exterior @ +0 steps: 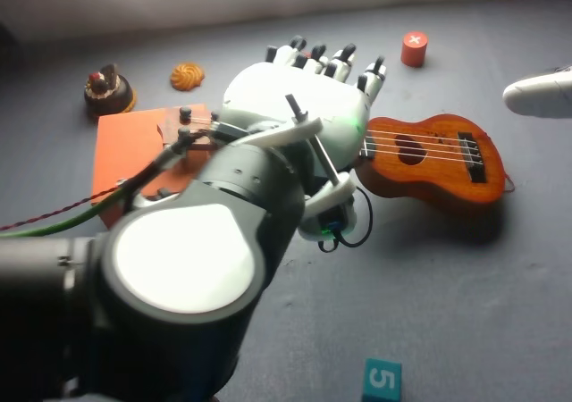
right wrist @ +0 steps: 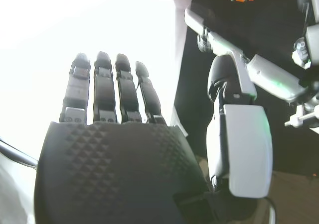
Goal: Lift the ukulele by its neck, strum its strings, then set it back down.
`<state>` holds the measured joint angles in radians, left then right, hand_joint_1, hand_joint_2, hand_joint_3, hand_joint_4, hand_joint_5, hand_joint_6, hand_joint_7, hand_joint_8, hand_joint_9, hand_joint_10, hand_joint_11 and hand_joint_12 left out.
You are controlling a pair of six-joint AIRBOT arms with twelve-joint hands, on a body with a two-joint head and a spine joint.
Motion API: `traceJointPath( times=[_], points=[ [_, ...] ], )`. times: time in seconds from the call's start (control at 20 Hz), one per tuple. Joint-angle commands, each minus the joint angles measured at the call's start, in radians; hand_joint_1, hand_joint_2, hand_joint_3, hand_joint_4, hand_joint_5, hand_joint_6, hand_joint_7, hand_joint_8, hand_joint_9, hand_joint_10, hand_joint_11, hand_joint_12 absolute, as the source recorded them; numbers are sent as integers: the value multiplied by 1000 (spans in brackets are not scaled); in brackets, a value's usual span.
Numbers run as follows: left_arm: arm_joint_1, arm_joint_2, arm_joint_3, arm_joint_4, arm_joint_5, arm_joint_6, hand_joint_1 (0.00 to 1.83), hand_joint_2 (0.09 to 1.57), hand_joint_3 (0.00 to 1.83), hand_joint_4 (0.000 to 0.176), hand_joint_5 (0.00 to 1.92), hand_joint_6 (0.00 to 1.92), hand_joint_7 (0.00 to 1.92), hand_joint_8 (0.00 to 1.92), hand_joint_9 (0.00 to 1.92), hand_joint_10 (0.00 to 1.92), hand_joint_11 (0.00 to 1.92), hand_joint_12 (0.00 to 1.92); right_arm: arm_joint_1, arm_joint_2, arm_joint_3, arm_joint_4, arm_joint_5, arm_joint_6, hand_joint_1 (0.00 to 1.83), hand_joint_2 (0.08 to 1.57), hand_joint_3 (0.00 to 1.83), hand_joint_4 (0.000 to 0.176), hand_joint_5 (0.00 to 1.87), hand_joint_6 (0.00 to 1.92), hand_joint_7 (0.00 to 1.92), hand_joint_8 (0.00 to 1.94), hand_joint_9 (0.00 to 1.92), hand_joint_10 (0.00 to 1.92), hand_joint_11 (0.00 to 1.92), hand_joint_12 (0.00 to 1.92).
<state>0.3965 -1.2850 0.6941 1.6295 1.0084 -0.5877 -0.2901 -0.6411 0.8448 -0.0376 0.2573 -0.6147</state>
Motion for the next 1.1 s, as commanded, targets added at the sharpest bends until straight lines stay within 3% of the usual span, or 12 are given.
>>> traceJointPath(
  times=[0.0,0.1,0.15,0.25,0.35,0.4,0.5,0.55,0.7,0.8,1.05],
  points=[
    [-3,-11,12,101,10,2,965,1054,0,66,0,0,0,0,85,0,0,568,13,7,-1,9,121,1,717,1110,0,0,58,3,77,1,65,3,5,6],
    [3,-38,50,110,-4,2,920,1040,0,62,0,0,0,0,60,0,0,467,13,7,-1,9,121,1,607,1130,0,0,68,17,85,7,69,4,4,10],
    [5,-51,66,110,-5,2,933,1039,0,61,0,0,0,0,71,5,0,550,13,7,-1,9,121,2,603,1138,0,0,61,13,70,1,39,0,0,1],
    [9,-74,99,110,-5,2,949,1023,0,71,0,0,18,3,75,5,0,474,14,7,-1,9,121,2,604,1137,0,0,52,8,61,0,31,0,0,0],
    [14,-93,132,110,-8,8,948,1030,0,65,0,0,4,0,47,0,0,396,14,7,-1,9,121,2,592,1135,0,0,65,13,83,9,44,6,21,13],
    [18,-100,150,110,-14,10,953,1028,0,63,0,0,0,0,50,3,0,385,14,7,-1,9,121,3,616,1114,5,0,95,2,124,3,72,5,3,168],
    [26,-112,182,110,-20,18,933,1056,8,55,0,0,0,0,24,0,0,344,14,7,-2,9,121,4,577,1126,10,0,63,0,97,1,94,10,0,237],
    [33,-117,200,109,-25,20,916,1038,1,57,0,0,1,0,38,3,0,389,14,7,-2,9,121,4,471,1148,13,0,61,4,102,6,95,9,0,292],
    [50,-130,235,109,-31,20,982,1023,0,60,0,0,33,6,62,8,0,331,14,7,-2,9,121,5,374,1176,17,0,84,11,121,7,102,10,0,343],
    [64,-139,261,109,-36,20,951,1029,0,51,0,0,32,2,74,6,0,390,14,7,-2,9,121,6,300,1224,18,0,97,9,106,1,60,9,0,133],
    [90,-160,316,119,-65,17,971,1042,5,57,0,0,8,3,33,5,0,374,14,7,-2,9,121,7,238,1255,9,0,113,2,138,3,74,10,0,167]
  ],
)
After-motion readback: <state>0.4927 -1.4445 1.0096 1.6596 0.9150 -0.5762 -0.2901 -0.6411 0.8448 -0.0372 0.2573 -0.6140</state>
